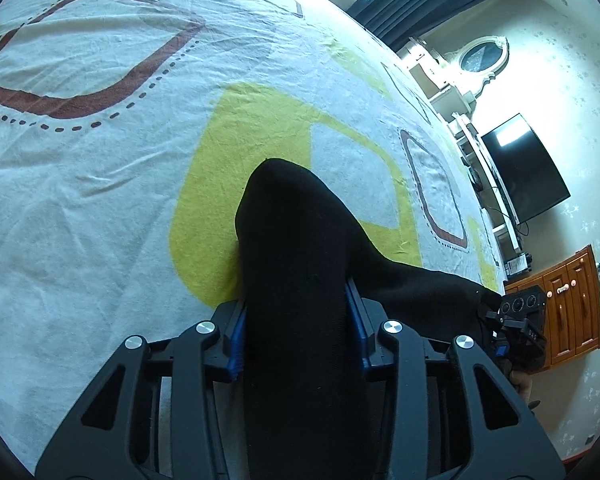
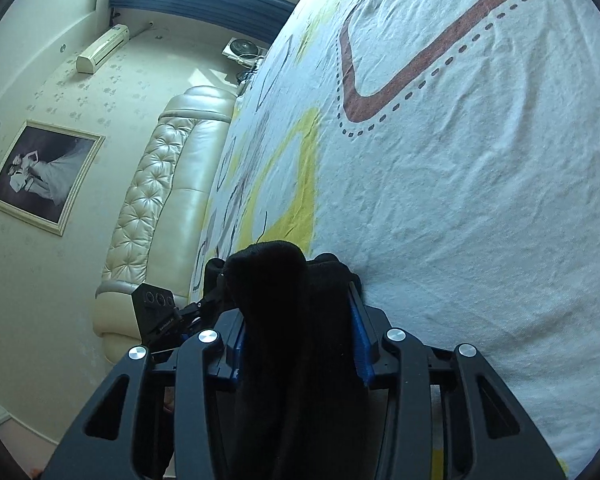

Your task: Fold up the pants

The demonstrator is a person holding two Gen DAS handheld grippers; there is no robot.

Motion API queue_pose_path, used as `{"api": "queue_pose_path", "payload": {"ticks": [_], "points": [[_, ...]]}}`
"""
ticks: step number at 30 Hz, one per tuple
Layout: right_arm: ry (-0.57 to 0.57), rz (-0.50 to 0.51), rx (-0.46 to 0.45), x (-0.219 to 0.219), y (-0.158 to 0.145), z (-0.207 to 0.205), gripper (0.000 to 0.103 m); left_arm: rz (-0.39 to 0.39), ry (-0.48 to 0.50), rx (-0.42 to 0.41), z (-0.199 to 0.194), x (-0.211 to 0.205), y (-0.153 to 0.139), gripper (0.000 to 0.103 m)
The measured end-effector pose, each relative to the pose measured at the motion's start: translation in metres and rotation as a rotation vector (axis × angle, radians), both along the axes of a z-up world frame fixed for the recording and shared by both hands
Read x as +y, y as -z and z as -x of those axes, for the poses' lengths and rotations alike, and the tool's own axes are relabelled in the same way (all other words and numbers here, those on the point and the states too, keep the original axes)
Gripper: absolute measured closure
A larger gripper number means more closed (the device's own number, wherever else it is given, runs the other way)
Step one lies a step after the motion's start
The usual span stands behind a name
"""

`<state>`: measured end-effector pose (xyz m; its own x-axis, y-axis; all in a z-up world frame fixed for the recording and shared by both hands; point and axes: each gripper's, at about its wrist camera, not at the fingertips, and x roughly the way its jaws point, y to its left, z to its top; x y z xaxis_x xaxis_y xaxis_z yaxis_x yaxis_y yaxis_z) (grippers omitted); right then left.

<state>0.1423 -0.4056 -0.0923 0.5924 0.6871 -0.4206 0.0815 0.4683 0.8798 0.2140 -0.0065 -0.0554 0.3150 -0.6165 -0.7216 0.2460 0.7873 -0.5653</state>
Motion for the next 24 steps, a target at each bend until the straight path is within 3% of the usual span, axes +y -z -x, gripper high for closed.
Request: {"api": "queue_pose_path", "payload": {"ticks": [11,24], "points": [[0.013,-0.014,0.000,0.017,-0.001,-0.017,0.062,-0.050,-0.009,-0.029,-0.007,0.010,-0.007,0.064],[0.006,-0.034,-0.001,0.050,0.001,-0.046,0.062,-0.055,-0.049,-0.009,-0.036,0.042,-0.006,0.064]]}}
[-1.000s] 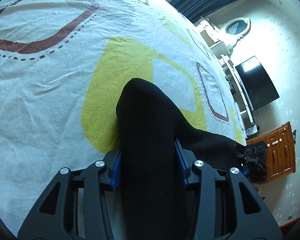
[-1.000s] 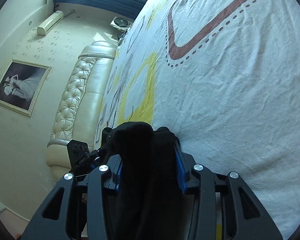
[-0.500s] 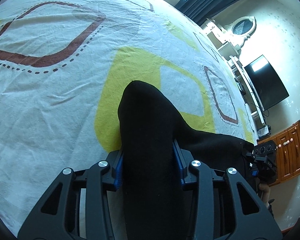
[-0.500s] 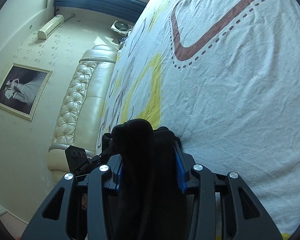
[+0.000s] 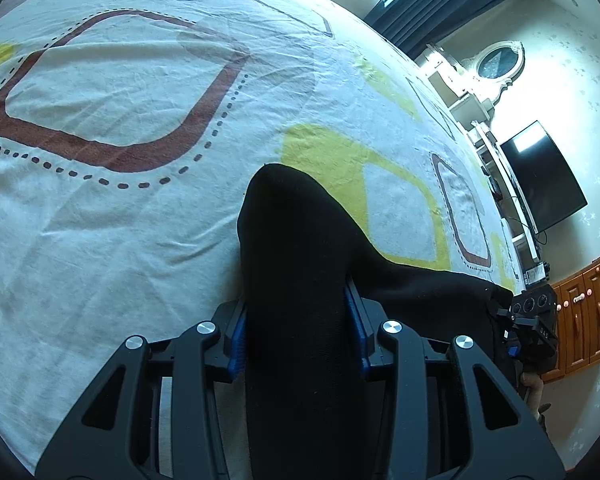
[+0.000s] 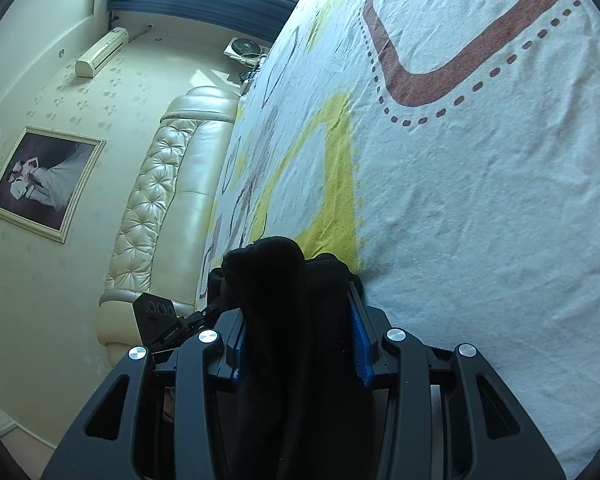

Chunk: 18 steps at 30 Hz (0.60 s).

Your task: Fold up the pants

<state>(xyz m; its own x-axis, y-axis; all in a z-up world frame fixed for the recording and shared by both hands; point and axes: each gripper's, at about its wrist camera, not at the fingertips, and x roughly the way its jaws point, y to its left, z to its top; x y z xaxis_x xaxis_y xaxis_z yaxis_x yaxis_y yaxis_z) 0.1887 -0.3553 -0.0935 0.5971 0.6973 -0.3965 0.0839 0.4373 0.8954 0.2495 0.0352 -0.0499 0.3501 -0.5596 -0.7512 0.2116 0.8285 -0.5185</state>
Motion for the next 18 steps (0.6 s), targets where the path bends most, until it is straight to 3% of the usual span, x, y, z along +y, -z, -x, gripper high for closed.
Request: {"api": "queue_pose_path", "payload": {"ticks": [7,9,13,18], "points": [[0.010,-0.014,-0.004,0.001,0.002,0.003,0.061,0.019,0.005,0.008,-0.003,0.005,0.004,0.061],[0.015,-0.018,-0.005,-0.001,0.003,0.006,0.056,0.030,0.010,0.007,-0.001,0.006,0.003,0.057],[0.007,-0.029,-0.003,-0.004,-0.003,0.018,0.034,0.133,-0.004,0.044,0.014,0.023,0.001,0.040],[-0.054,0.036,0.032,0.001,-0.010,0.052,0.029,0.194,-0.007,0.102,0.054,0.050,0.006,0.038]]}}
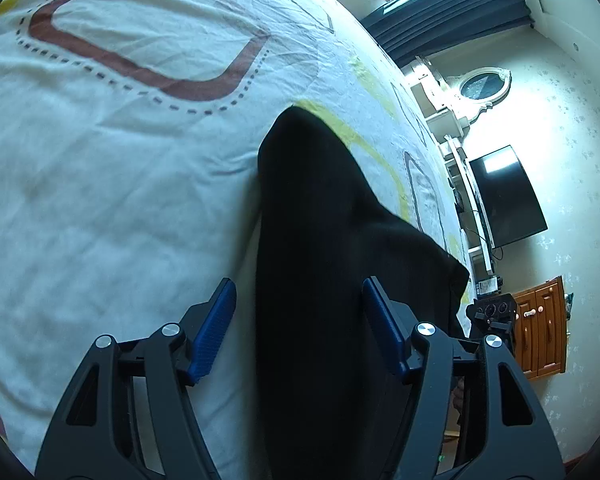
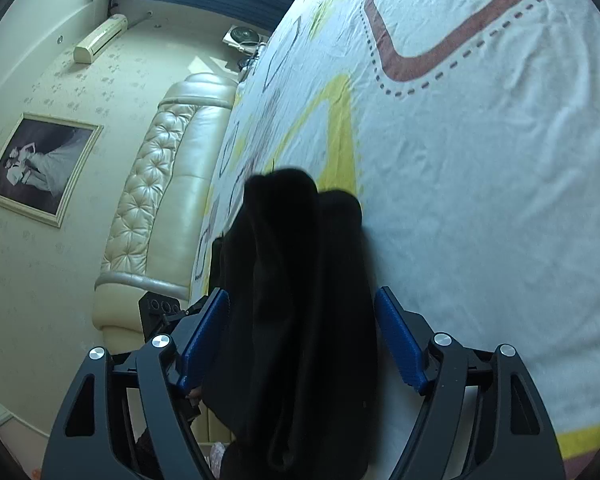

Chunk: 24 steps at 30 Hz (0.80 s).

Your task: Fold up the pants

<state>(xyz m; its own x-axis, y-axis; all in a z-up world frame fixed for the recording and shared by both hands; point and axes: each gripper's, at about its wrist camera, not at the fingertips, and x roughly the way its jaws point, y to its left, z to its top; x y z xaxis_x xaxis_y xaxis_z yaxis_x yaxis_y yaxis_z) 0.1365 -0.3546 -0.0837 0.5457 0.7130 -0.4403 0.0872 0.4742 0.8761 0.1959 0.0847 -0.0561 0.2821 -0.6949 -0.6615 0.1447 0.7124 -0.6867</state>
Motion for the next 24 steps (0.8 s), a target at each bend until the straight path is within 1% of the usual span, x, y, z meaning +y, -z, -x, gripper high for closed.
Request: {"api": "queue_pose_path", "payload": {"ticks": [4,6,8,10,11,12,13,14,15,16,19,21,24], "points": [[-0.051,-0.030,0.030,0.009,0.003,0.031,0.028,0.031,-0.013,0.022,0.036,0.016,0.001,0.037],[-0.067,-0.052,0.032,0.015,0.004,0.041,0.027,0.059,-0.020,0.046,0.049,0.019,0.001,0.037],[-0.071,-0.054,0.028,0.019,0.004,0.047,0.026,0.089,-0.007,0.076,0.061,0.017,0.004,0.037],[-0.083,-0.034,0.026,0.022,0.004,0.049,0.026,0.083,0.016,0.091,0.070,0.011,0.009,0.037],[-0.085,-0.018,0.028,0.024,0.003,0.048,0.027,0.067,0.014,0.078,0.072,0.008,0.009,0.037],[-0.085,0.001,0.029,0.026,0.002,0.048,0.029,0.052,0.010,0.065,0.074,0.006,0.009,0.037],[-0.085,0.030,0.038,0.029,0.002,0.048,0.042,0.045,0.010,0.063,0.074,0.004,0.010,0.037],[-0.084,0.063,0.054,0.032,0.002,0.048,0.052,0.036,0.006,0.063,0.073,0.002,0.009,0.039],[-0.076,0.063,0.056,0.033,0.004,0.050,0.054,0.029,0.008,0.066,0.073,-0.001,0.008,0.045],[-0.066,0.048,0.053,0.031,0.004,0.053,0.059,0.034,0.024,0.074,0.072,-0.004,0.008,0.058],[-0.051,0.044,0.045,0.030,0.000,0.062,0.063,0.006,0.031,0.055,0.072,-0.009,0.001,0.065],[-0.047,0.041,0.043,0.032,-0.002,0.067,0.064,-0.018,0.031,0.042,0.074,-0.011,-0.003,0.067],[-0.054,0.036,0.044,0.032,-0.004,0.073,0.065,-0.010,0.013,0.049,0.078,-0.010,-0.007,0.070]]}}
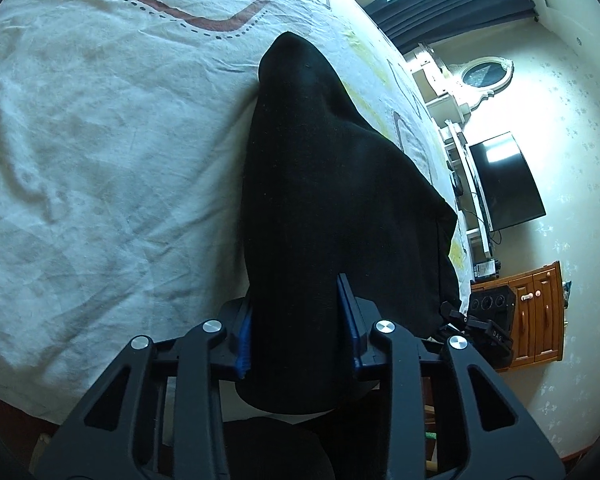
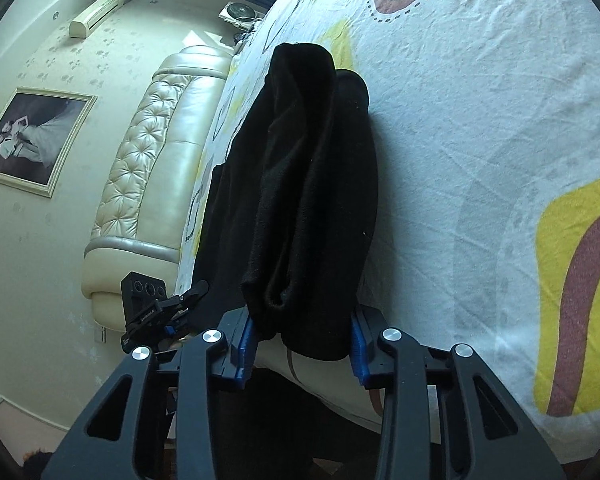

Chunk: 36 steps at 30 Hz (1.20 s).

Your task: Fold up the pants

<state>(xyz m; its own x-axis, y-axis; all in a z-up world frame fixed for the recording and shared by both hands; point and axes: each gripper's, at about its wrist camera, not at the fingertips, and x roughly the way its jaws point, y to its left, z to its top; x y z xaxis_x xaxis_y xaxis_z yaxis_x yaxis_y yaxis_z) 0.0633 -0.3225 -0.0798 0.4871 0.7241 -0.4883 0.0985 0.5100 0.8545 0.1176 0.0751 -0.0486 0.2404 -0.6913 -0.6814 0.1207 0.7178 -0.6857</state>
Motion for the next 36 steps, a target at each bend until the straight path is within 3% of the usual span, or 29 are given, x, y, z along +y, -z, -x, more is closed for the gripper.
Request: {"api": "queue_pose_path", "payload": {"ticks": [5,7,9,10,11,14,19,27,28,30,31,32,36], "points": [[-0.019,-0.023,0.025,-0.003,0.013,0.004,0.061,0.007,0.018,-0.004,0.004,0.004,0.008,0.065],[-0.020,-0.067,0.035,-0.008,0.017,0.000,0.057,0.067,0.003,0.021,0.000,0.011,0.014,0.061],[-0.040,-0.029,0.019,-0.011,0.008,0.000,0.044,0.125,-0.034,0.032,0.000,0.023,0.014,0.057],[-0.054,0.006,-0.006,-0.013,0.000,-0.001,0.031,0.136,-0.048,0.013,0.000,0.031,0.011,0.049],[-0.065,0.041,-0.031,-0.015,-0.007,-0.003,0.024,0.128,-0.055,-0.013,-0.001,0.037,0.006,0.040],[-0.049,0.073,-0.059,-0.027,-0.014,-0.020,0.022,0.112,-0.050,-0.063,-0.016,0.044,-0.003,0.036],[0.035,-0.082,-0.065,-0.041,0.004,-0.066,0.022,0.122,-0.018,-0.050,-0.060,0.025,0.005,0.034],[0.048,-0.109,-0.091,-0.043,0.013,-0.110,0.022,0.110,0.019,-0.036,-0.119,-0.007,0.019,0.034],[0.034,-0.089,-0.096,-0.039,0.011,-0.111,0.024,0.111,0.024,-0.030,-0.122,-0.009,0.022,0.034],[0.014,-0.018,-0.076,-0.037,0.013,-0.108,0.050,0.098,0.029,-0.026,-0.126,-0.012,0.026,0.034],[0.015,-0.019,-0.059,-0.037,0.017,-0.108,0.056,0.079,0.035,-0.039,-0.126,-0.014,0.025,0.042],[0.024,-0.035,-0.061,-0.038,0.019,-0.107,0.059,0.042,0.046,-0.065,-0.126,-0.017,0.024,0.054],[0.036,-0.041,-0.078,-0.037,0.016,-0.105,0.061,-0.016,0.057,-0.120,-0.124,-0.022,0.018,0.065]]}}
